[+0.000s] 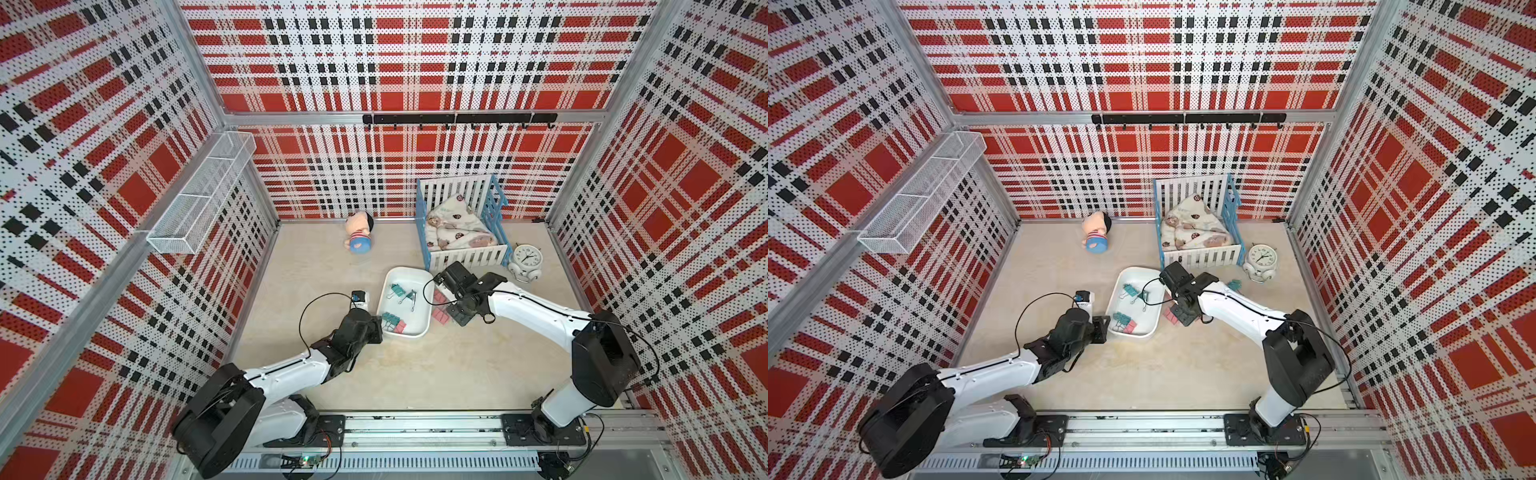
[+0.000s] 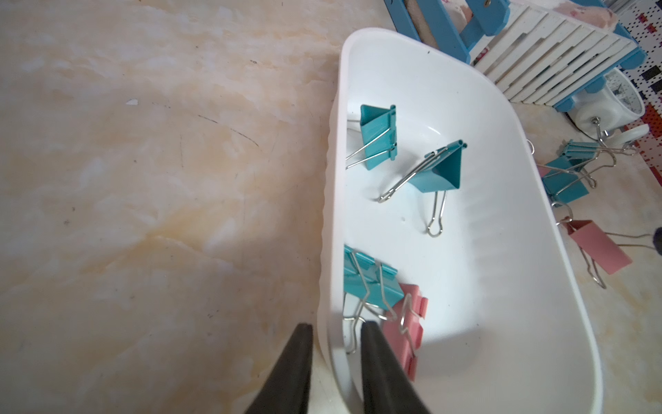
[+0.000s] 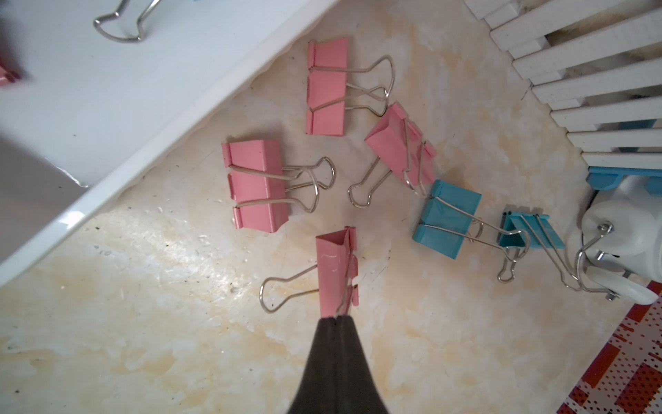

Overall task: Take out the binder clips from the storage box
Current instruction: Place the binder clip at the center of the board.

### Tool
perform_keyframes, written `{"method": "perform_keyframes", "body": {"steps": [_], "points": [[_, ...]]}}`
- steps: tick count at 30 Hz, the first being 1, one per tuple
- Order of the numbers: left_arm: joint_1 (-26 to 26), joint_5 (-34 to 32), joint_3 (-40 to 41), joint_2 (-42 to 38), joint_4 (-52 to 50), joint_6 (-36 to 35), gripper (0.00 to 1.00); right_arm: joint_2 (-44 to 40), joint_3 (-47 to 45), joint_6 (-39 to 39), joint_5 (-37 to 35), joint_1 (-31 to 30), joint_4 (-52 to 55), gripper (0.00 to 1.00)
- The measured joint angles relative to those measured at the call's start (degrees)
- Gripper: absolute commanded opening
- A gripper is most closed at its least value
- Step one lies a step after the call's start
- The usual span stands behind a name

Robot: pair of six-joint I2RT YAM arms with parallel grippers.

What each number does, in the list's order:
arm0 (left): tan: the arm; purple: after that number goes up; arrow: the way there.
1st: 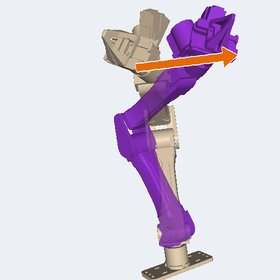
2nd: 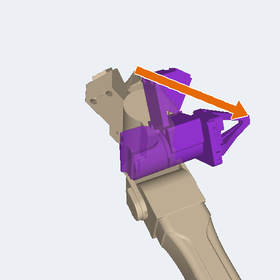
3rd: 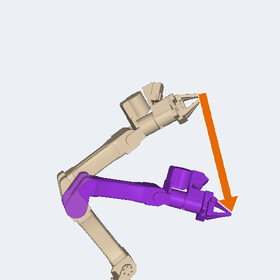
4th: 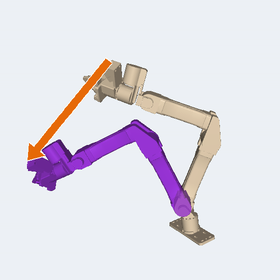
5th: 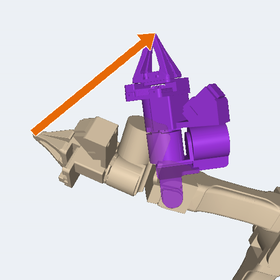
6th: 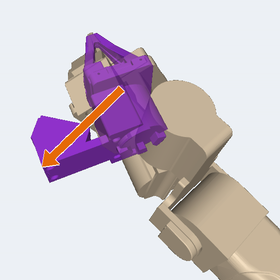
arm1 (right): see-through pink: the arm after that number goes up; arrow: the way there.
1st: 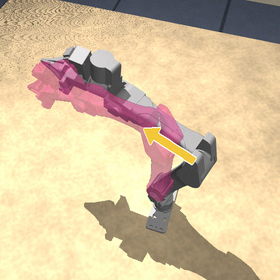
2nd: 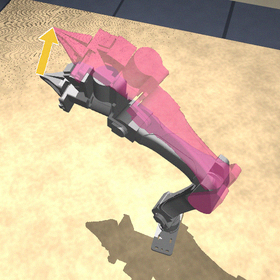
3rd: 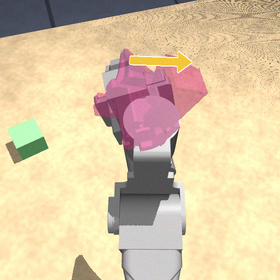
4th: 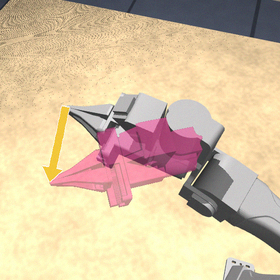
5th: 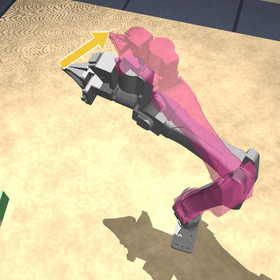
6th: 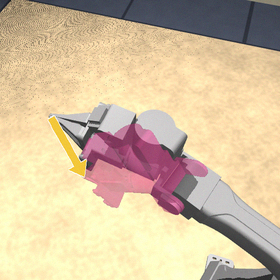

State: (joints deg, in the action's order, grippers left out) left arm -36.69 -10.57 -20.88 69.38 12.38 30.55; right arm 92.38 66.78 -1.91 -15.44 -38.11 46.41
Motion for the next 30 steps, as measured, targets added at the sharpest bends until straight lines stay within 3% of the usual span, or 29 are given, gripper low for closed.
{"method": "perform_keyframes", "body": {"steps": [16,30], "points": [[-0.11,0.02,0.00,0.00,-0.07,0.02,0.31,3.96,-1.05,0.74,-0.59,0.00,-2.34,0.00],[-0.42,-0.02,0.00,-0.02,-0.15,0.04,0.31,4.24,-0.74,1.11,1.81,-0.46,-2.32,0.32]]}}
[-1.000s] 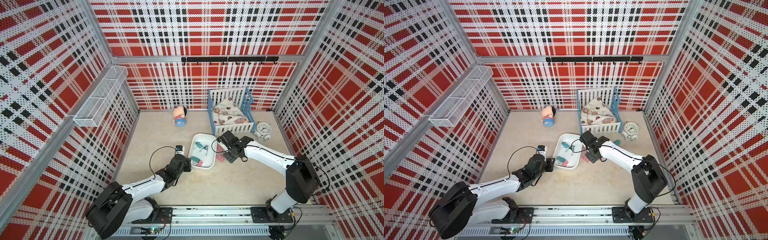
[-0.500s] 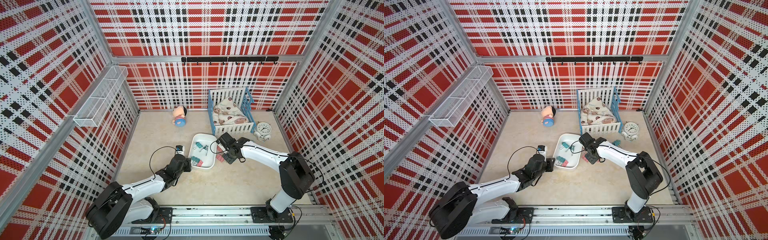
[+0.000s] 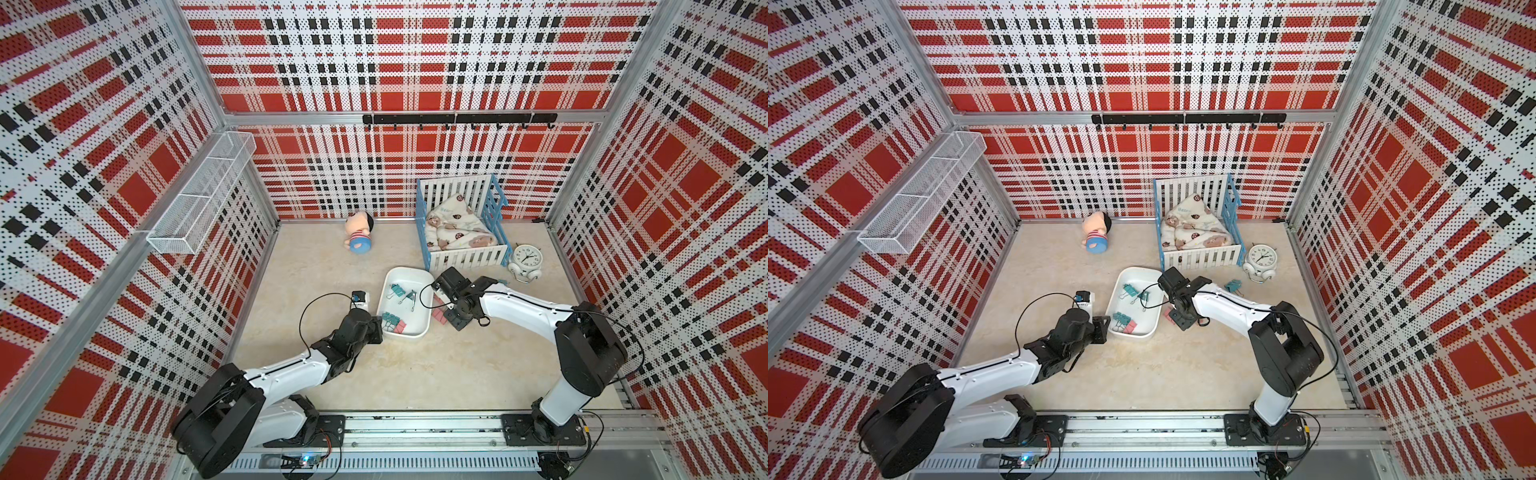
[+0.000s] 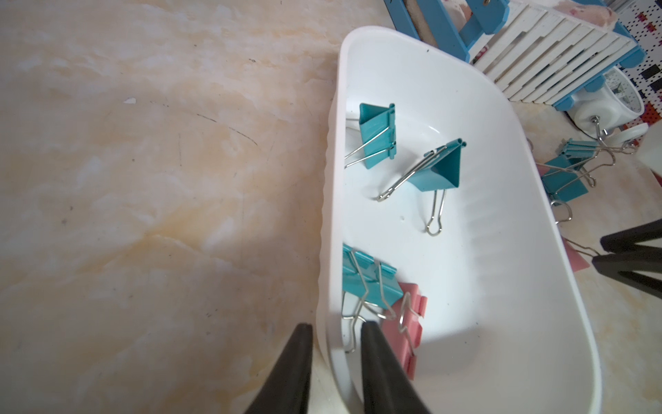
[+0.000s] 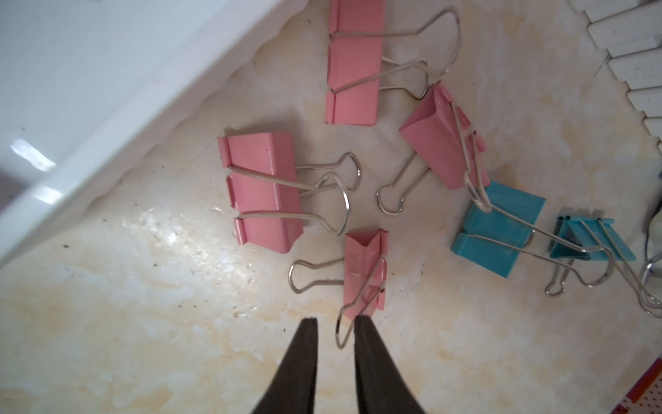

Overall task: Take out the binder clips from the storage box
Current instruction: Place the binder clip at the center of the board.

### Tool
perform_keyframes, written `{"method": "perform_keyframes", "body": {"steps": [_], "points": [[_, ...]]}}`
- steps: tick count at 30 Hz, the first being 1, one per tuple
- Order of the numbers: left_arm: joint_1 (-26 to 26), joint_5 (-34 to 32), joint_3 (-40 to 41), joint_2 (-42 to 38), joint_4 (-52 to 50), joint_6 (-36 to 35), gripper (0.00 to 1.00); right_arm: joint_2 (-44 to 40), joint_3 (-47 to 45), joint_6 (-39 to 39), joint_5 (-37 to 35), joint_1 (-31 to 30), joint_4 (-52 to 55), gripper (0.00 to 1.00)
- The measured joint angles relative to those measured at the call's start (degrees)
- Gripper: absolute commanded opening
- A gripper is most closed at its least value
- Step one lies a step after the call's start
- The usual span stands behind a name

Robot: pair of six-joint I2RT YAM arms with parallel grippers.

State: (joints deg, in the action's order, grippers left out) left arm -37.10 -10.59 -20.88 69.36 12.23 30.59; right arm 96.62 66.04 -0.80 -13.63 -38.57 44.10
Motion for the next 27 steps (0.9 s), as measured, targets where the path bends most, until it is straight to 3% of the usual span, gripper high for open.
{"method": "perform_keyframes", "body": {"steps": [9,16,21,27], "points": [[-0.07,-0.81,-0.02,-1.75,-1.44,0.04,0.31,-0.04,14.53,-2.99,7.56,-0.33,-0.42,0.36],[-0.15,-1.03,-0.02,-1.77,-1.68,0.09,0.31,12.00,26.84,-4.44,11.30,-3.72,-2.67,0.36],[-0.35,-1.05,-0.02,-1.75,-1.70,0.09,0.31,20.13,30.67,-4.50,11.96,-5.25,-1.46,0.38],[-0.39,-1.05,-0.04,-1.36,-1.70,0.09,0.31,22.45,30.97,-4.98,9.44,-5.53,0.24,0.43]]}}
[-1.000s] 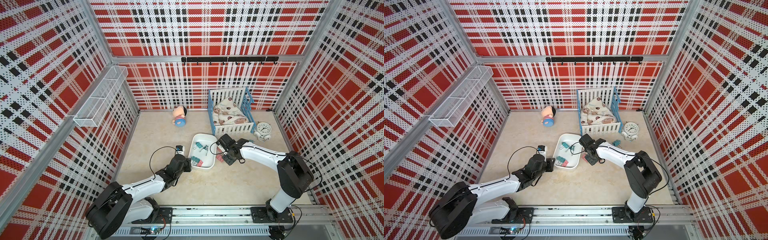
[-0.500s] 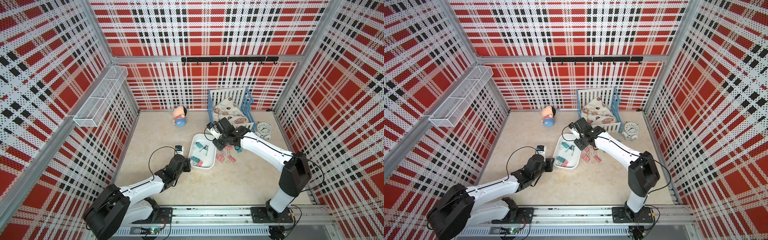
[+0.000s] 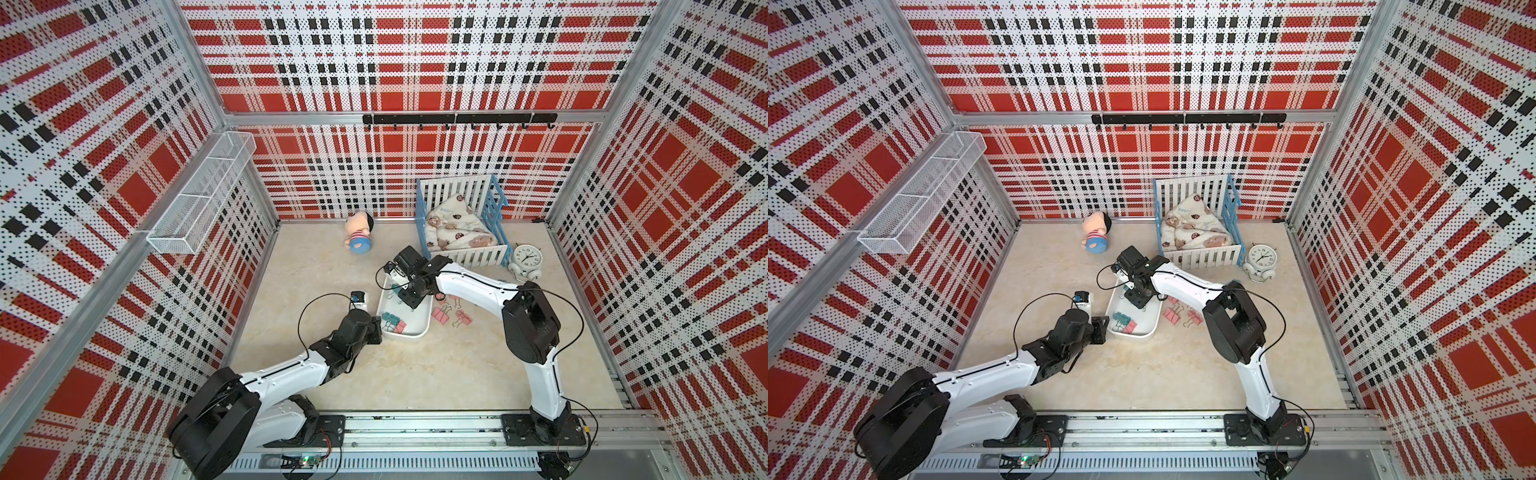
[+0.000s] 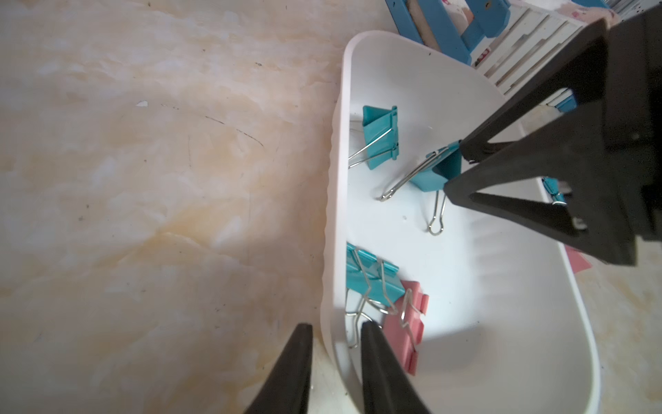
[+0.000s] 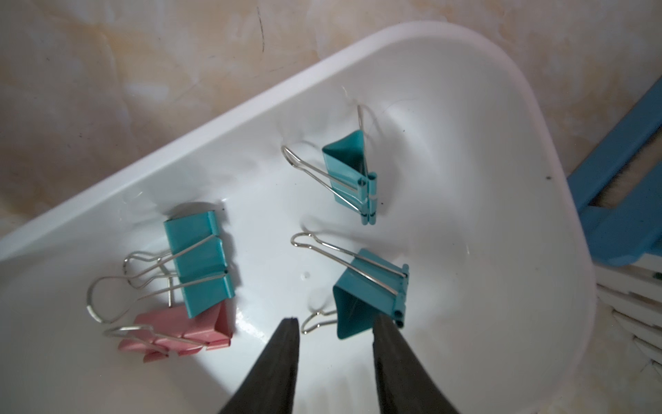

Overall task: Take out the binder clips from the storage box
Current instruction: Place the binder clip at the center of the board.

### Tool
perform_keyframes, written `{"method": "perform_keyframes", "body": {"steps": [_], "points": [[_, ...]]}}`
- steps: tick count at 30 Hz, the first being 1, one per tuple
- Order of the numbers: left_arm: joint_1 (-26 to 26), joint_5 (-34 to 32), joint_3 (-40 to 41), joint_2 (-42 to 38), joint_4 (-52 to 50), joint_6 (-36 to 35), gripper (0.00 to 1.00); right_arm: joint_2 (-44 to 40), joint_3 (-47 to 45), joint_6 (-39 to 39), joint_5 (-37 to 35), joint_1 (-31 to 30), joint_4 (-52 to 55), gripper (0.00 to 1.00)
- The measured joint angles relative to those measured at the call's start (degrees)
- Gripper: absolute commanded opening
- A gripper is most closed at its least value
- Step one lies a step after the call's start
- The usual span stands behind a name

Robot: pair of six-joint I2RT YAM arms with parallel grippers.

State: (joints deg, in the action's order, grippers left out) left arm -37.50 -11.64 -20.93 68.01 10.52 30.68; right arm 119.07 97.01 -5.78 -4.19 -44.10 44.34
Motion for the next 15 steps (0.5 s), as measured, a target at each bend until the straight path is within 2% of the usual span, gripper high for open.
{"method": "perform_keyframes", "body": {"steps": [6,15], "points": [[-0.09,0.04,-0.61,1.20,0.11,0.00,0.31,0.09,0.39,-0.63,-2.56,0.00,0.22,0.48],[-0.22,0.04,-1.09,2.19,0.17,0.00,0.31,0.59,0.98,-1.22,-2.60,-0.04,0.20,0.54]]}}
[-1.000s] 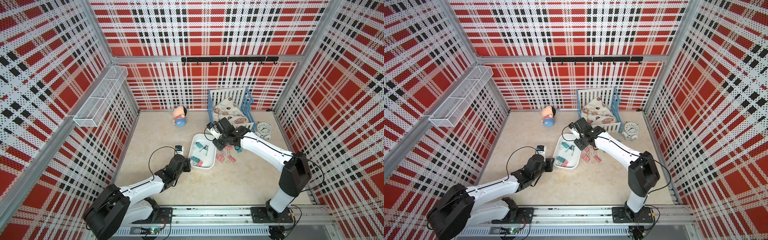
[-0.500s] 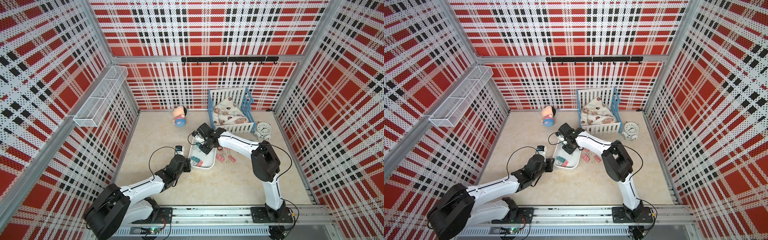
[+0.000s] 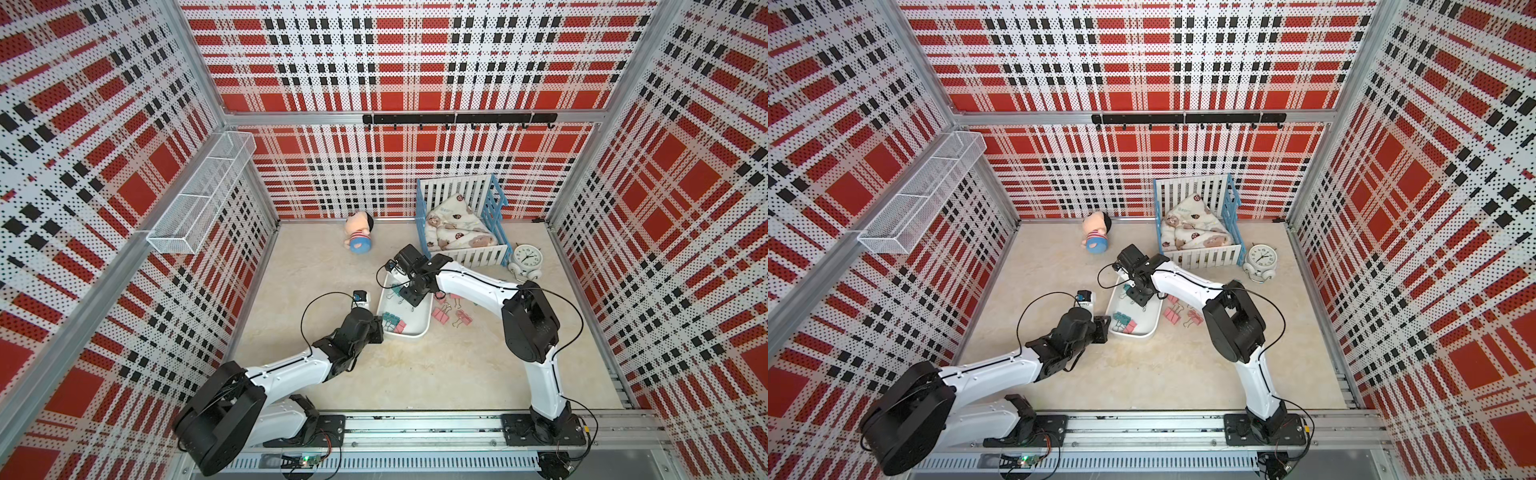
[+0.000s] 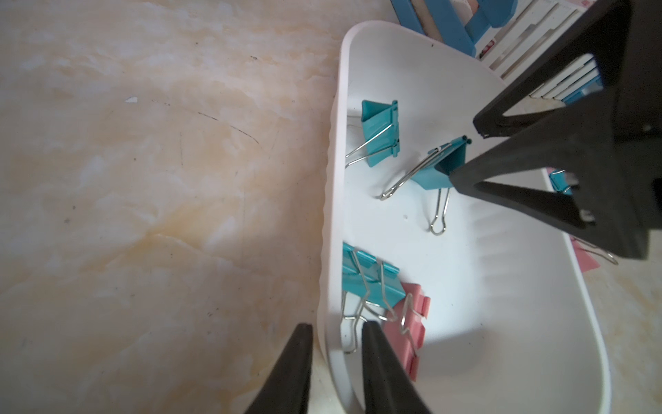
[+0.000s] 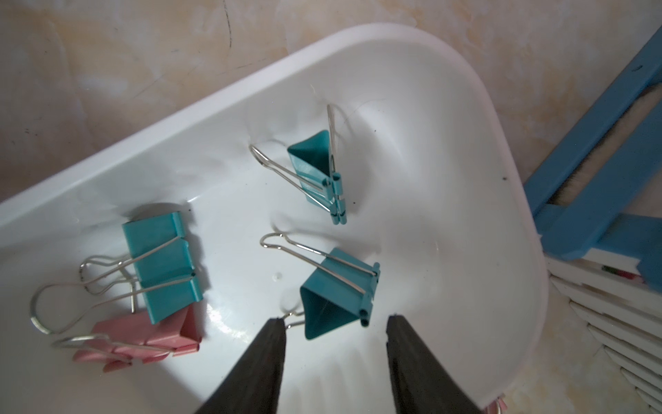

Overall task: Take out the binder clips from the storage box
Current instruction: Place the binder clip at the center of the board, then pick up the binder clip from the storage box.

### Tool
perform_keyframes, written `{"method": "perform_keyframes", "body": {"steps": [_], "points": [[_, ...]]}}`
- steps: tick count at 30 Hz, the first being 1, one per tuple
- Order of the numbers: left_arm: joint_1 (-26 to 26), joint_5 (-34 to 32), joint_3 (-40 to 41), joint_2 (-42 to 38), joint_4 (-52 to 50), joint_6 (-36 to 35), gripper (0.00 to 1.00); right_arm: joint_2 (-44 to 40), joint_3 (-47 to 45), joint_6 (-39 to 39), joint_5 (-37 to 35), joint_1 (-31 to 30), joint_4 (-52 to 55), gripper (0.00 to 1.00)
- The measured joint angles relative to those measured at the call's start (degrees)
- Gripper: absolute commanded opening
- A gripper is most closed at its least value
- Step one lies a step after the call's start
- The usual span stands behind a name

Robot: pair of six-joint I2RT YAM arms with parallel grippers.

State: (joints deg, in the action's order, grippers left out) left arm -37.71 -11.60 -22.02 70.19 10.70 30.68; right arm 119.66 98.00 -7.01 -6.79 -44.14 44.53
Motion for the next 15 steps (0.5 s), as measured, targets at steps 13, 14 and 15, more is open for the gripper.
{"method": "perform_keyframes", "body": {"steps": [13,14,15], "points": [[-0.04,0.00,0.00,0.00,0.00,0.02,0.31,1.88,0.00,-1.07,-0.17,-0.15,-0.02,0.49],[-0.04,0.00,0.00,0.00,0.00,0.00,0.31,2.01,0.00,-1.14,-0.26,-0.20,-0.04,0.47],[-0.04,0.00,0.00,0.00,0.00,0.02,0.31,2.10,0.00,-1.16,-0.35,-0.22,-0.07,0.46]]}}
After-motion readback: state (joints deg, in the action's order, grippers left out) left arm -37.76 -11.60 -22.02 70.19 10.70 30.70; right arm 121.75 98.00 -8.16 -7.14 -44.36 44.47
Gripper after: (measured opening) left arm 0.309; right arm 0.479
